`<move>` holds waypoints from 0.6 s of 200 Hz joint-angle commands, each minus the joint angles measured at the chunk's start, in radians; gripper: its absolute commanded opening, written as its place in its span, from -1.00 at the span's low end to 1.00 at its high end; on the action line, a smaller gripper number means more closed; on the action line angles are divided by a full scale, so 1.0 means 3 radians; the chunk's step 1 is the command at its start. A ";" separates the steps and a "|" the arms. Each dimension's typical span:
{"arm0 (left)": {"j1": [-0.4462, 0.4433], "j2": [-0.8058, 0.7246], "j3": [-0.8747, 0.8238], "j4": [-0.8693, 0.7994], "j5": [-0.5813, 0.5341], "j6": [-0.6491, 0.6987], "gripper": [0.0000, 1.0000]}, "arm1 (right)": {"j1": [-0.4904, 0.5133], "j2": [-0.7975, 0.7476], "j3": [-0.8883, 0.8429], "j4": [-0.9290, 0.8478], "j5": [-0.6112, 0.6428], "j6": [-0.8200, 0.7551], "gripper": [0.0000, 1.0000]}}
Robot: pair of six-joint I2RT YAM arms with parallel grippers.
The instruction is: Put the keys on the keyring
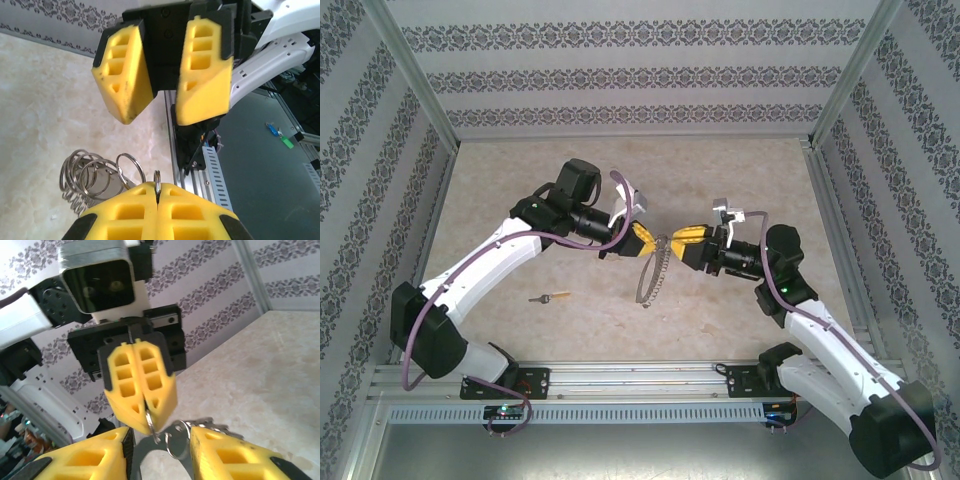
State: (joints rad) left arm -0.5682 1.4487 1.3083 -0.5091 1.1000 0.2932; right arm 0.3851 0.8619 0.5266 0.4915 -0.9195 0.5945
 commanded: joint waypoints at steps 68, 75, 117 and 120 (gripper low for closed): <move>0.0001 0.0015 0.0169 -0.0185 0.0154 0.0142 -1.00 | 0.0286 0.0284 0.0186 0.0127 -0.0253 -0.0239 -0.38; 0.0002 0.0017 0.0169 -0.0175 0.0161 0.0138 -1.00 | 0.0299 0.0296 0.0188 0.0126 -0.0253 -0.0246 -0.39; -0.0003 0.0019 0.0169 -0.0134 0.0176 0.0112 -1.00 | 0.0347 0.0358 0.0199 0.0135 -0.0244 -0.0264 -0.48; -0.0003 0.0012 0.0169 -0.0134 0.0174 0.0112 -1.00 | 0.0347 0.0356 0.0198 0.0134 -0.0247 -0.0264 -0.48</move>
State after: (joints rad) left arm -0.5686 1.4590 1.3190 -0.5476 1.1118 0.3111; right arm 0.4755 0.9630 0.5545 0.4915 -0.9676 0.5430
